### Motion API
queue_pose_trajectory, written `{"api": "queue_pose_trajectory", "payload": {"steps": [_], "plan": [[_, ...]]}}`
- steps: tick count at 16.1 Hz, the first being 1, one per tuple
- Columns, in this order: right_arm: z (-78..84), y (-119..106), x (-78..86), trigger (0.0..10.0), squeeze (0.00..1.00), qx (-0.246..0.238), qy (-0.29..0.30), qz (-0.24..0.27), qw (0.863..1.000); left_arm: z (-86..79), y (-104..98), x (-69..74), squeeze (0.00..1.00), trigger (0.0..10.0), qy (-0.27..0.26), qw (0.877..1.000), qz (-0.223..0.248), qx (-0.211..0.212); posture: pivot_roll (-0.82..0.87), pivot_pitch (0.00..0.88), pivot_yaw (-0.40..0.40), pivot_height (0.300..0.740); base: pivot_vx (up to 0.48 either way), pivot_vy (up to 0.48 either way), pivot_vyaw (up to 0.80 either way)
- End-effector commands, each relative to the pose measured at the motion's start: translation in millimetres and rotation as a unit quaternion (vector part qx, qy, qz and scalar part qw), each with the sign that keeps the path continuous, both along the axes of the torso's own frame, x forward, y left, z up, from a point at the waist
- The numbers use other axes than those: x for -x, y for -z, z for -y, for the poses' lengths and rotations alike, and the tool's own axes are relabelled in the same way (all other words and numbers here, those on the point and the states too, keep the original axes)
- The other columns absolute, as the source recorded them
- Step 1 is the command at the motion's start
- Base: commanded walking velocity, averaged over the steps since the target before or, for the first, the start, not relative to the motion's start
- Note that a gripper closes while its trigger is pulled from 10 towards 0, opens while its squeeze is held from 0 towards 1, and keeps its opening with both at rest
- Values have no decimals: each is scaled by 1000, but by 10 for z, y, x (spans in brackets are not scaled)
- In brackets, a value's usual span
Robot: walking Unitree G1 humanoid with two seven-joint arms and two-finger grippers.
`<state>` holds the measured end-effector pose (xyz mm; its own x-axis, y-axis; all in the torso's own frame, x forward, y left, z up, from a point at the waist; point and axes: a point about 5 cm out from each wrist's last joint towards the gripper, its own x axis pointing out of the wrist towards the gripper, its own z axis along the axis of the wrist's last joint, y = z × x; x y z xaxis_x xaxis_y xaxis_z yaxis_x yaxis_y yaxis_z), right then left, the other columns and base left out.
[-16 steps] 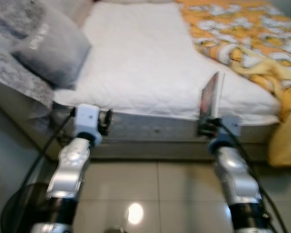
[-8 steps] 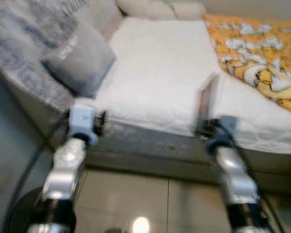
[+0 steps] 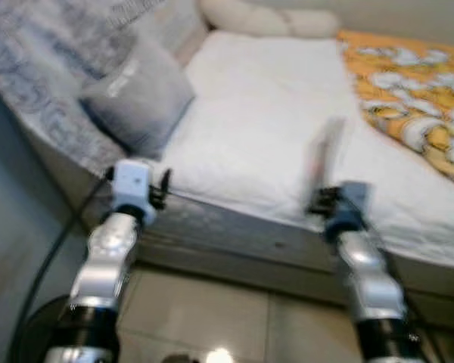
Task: Clean up the room
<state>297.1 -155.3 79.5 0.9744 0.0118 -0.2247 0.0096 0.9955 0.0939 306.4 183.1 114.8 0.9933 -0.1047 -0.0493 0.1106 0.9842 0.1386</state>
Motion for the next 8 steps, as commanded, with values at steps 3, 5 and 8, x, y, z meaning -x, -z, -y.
{"api": "queue_pose_trajectory", "payload": {"steps": [3, 5, 8], "plan": [[71, -163, -31, 10000, 0, 14, -5, 33, 999, 75, -38, -26, 0, 10000, 14, 1000, 1, 8, 21, 0, 12, 740, 331, 0, 533], [93, -192, -9, 10000, 0, 16, -8, 39, 999, 74, -57, -31, 0, 10000, 15, 1000, 3, 10, 2, 0, 21, 740, 332, 0, 0], [117, -244, -15, 10000, 0, 11, -5, 49, 999, 69, -34, -29, 0, 10000, 10, 1000, 0, 13, -2, 0, 24, 740, 336, 0, 0]]}}
